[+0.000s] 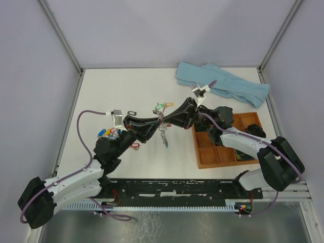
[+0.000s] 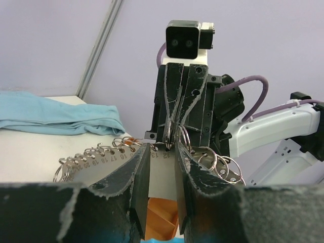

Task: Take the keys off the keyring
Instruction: Remove the key from the keyring.

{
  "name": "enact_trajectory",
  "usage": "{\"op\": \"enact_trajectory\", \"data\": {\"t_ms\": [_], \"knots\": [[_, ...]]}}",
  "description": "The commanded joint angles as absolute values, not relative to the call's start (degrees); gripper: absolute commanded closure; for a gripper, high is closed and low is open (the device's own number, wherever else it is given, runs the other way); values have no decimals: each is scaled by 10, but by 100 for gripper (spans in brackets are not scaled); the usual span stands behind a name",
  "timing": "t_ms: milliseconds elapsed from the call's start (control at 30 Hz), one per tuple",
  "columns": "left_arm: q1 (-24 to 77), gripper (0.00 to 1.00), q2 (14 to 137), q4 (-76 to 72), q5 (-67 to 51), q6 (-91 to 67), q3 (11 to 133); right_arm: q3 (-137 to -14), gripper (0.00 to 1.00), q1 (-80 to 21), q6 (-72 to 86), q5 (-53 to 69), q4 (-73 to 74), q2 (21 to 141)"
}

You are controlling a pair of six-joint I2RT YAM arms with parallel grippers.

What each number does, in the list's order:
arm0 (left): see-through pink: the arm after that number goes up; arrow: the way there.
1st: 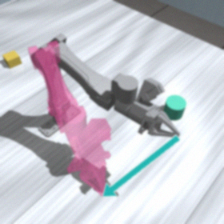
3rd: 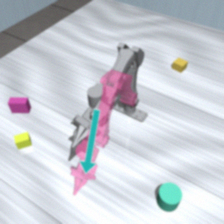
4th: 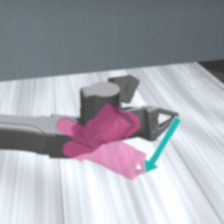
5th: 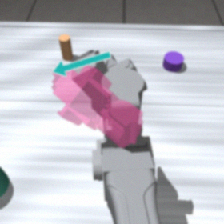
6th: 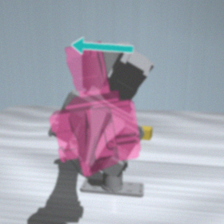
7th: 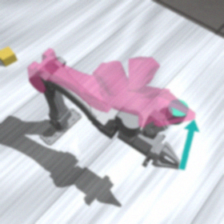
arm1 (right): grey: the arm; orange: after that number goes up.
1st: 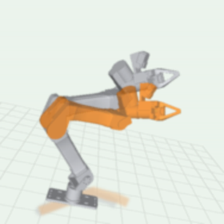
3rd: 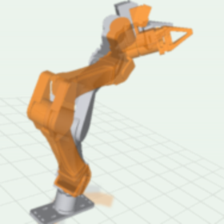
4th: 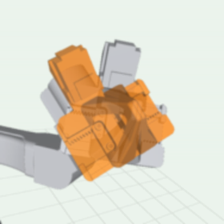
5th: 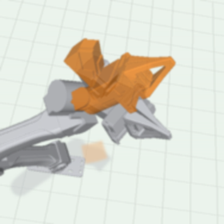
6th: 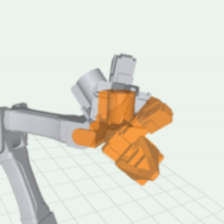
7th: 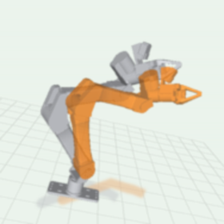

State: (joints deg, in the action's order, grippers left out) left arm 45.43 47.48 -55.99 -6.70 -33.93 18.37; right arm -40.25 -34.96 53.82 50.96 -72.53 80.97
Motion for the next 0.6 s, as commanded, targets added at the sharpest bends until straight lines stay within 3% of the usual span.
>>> {"op": "enact_trajectory", "data": {"t_ms": [0,567], "knots": [[454,68,479,-631,-84,-369,201,-406,99,-351,543,502,-788,801],[454,69,513,-675,-88,-385,201,-406,99,-351,548,502,-792,796]]}}
